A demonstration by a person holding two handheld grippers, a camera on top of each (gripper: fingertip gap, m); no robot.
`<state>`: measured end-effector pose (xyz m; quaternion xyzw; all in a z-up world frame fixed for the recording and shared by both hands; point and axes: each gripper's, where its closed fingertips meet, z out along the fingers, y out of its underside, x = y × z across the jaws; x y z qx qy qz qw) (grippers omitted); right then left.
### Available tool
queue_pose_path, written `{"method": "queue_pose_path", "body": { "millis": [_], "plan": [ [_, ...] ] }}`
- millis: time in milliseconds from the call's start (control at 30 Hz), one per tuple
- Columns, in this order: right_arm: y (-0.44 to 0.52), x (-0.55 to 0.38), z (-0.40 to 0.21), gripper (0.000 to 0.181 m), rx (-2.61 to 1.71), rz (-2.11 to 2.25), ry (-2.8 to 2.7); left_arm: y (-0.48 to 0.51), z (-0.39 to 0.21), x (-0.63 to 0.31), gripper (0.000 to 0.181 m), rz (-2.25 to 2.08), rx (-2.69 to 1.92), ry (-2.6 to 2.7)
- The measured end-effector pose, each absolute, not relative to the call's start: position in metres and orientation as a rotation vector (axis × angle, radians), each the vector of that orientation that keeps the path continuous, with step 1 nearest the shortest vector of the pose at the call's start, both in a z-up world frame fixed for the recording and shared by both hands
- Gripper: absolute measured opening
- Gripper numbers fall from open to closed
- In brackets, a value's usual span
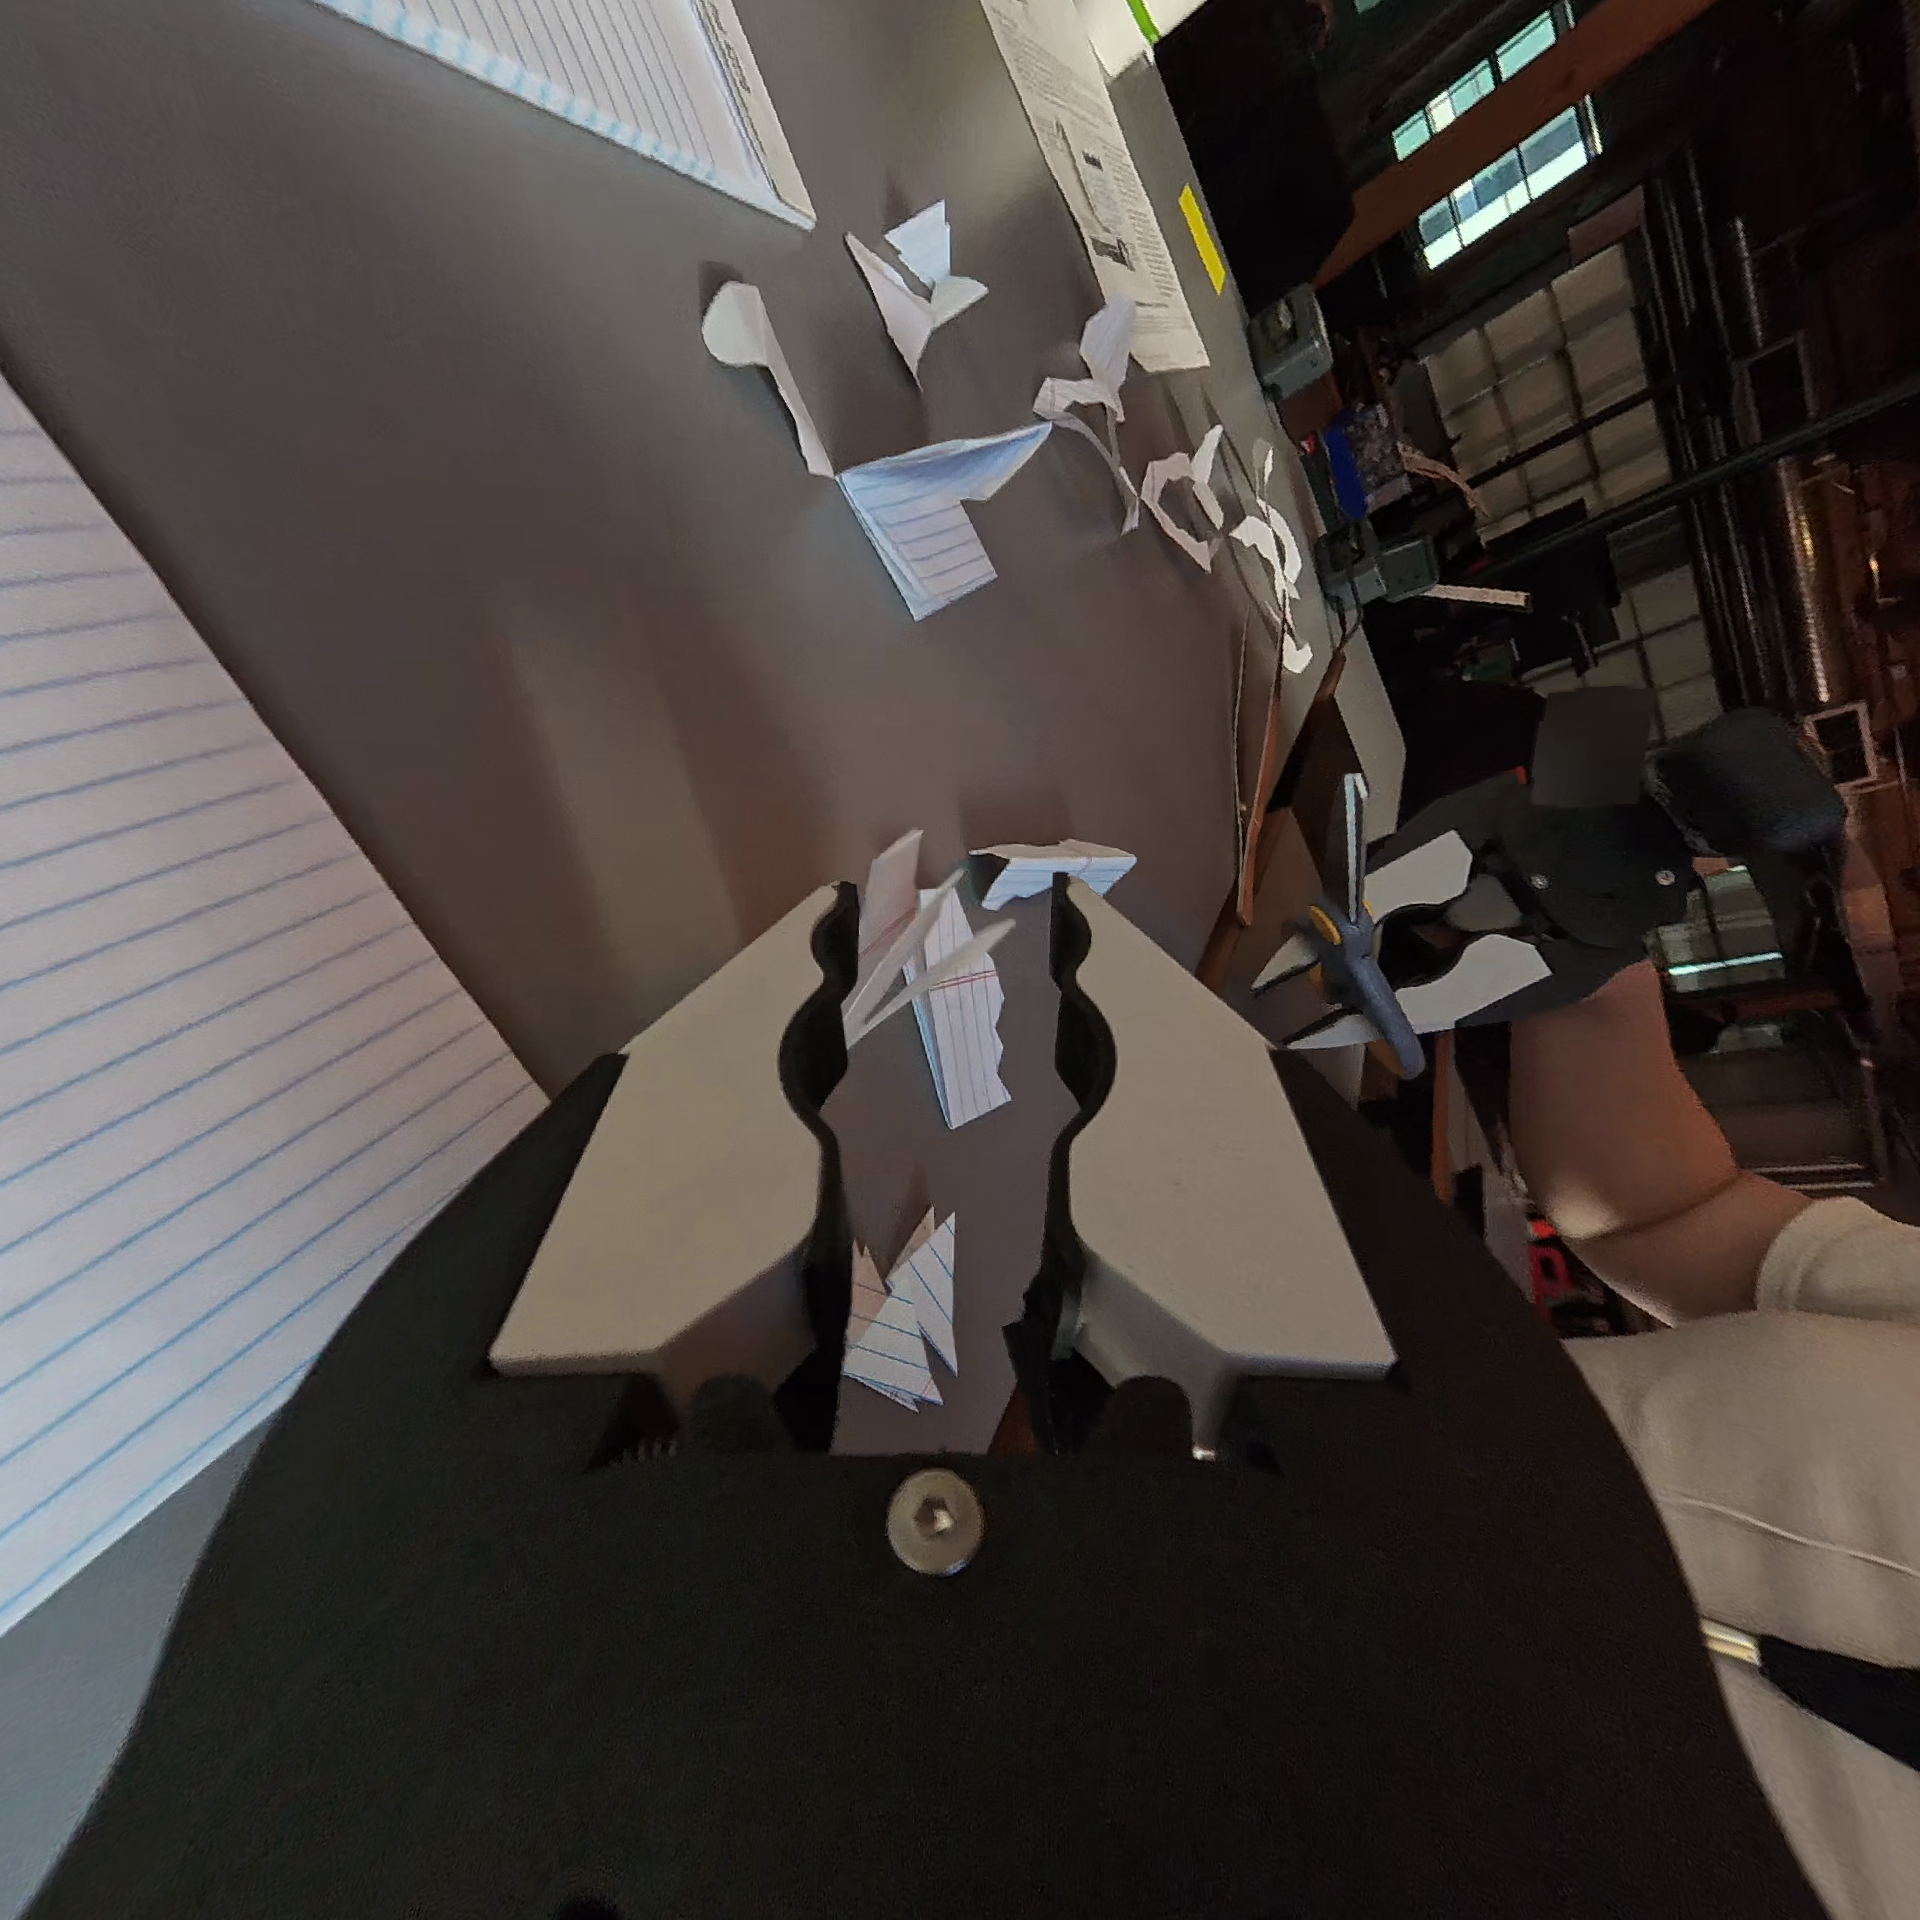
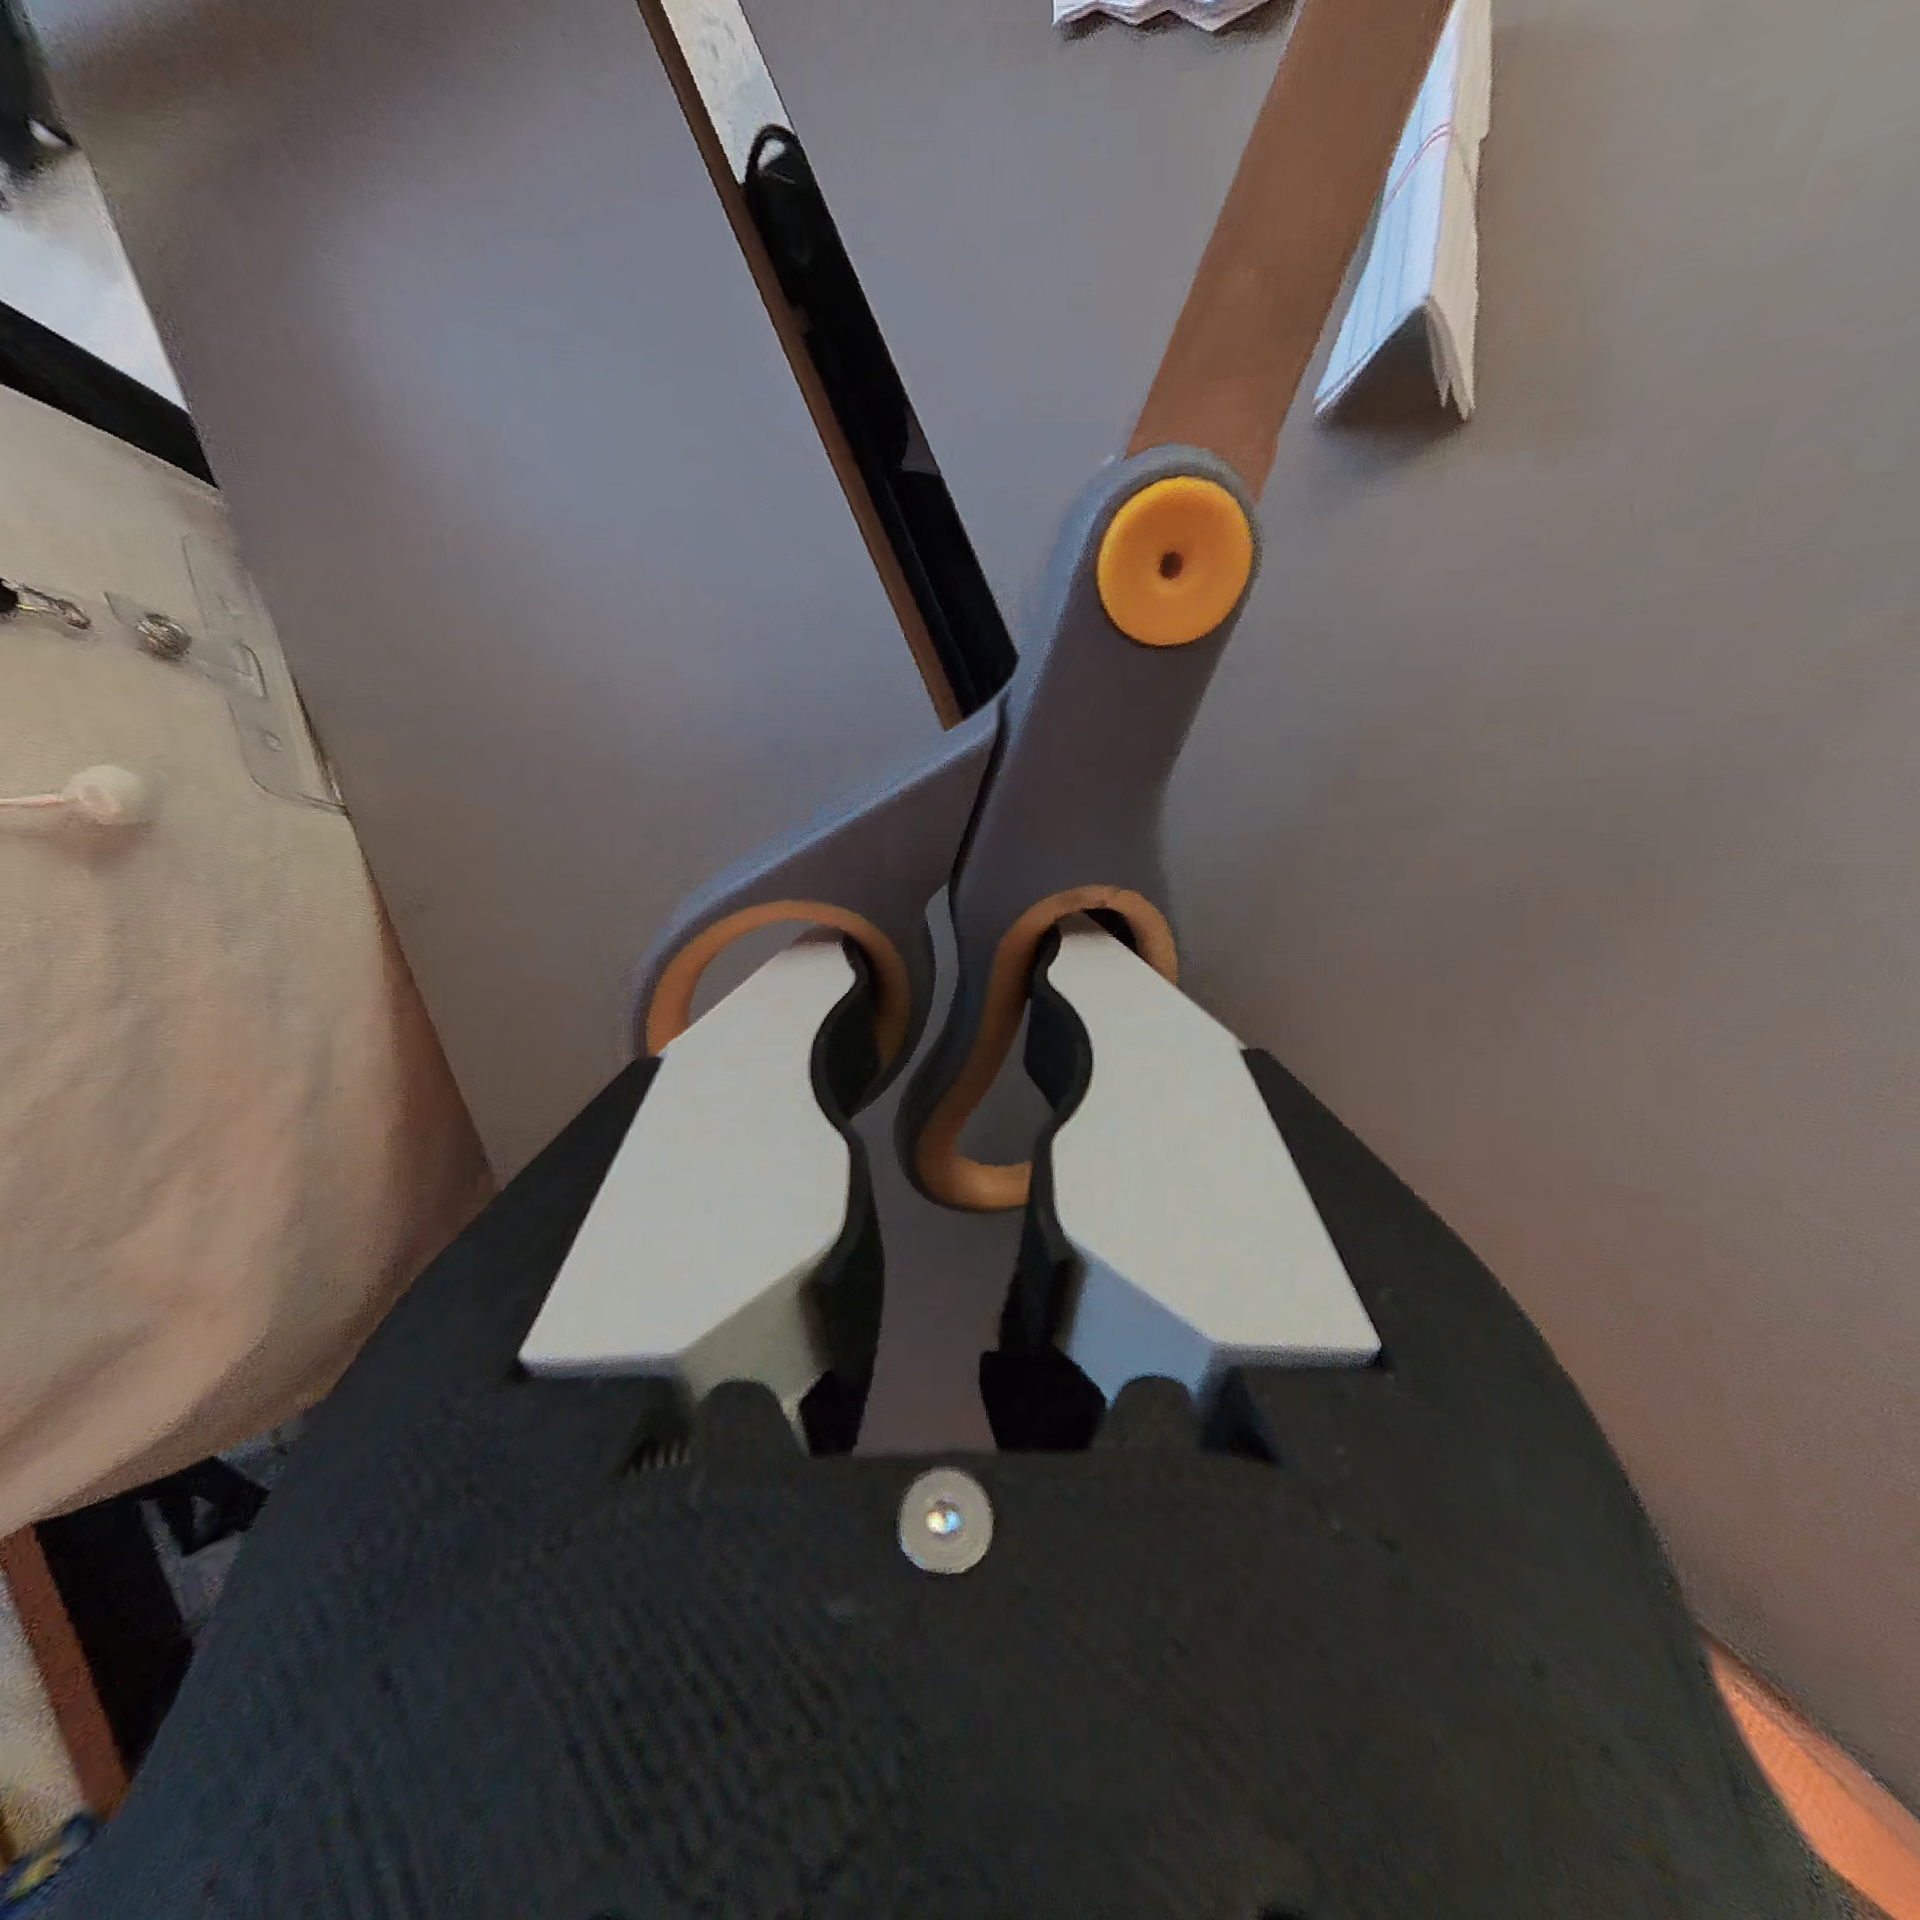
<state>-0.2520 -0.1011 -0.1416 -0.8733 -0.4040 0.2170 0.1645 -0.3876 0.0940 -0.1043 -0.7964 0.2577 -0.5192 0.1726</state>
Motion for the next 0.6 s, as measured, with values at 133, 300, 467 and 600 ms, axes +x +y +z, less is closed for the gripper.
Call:
{"method": "queue_pose_path", "body": {
  "millis": [133, 300, 467, 600],
  "plan": [
    [-0.094, -0.234, -0.147, 0.022, -2.53, 0.403, -1.266, 0.099, -0.095, -0.404, 0.043, -1.354, -2.187, 0.723],
    [-0.083, -0.214, -0.151, 0.022, -2.662, 0.361, -1.141, 0.084, -0.08, -0.412, 0.044, -1.312, -2.127, 0.781],
    [-0.076, -0.196, -0.159, 0.022, -2.863, 0.264, -1.168, 0.055, -0.08, -0.397, 0.042, -1.309, -2.139, 0.904],
    [-0.073, -0.201, -0.161, 0.022, -2.98, 0.279, -1.187, 0.038, -0.09, -0.39, 0.041, -1.322, -2.179, 0.963]
  ]
}}
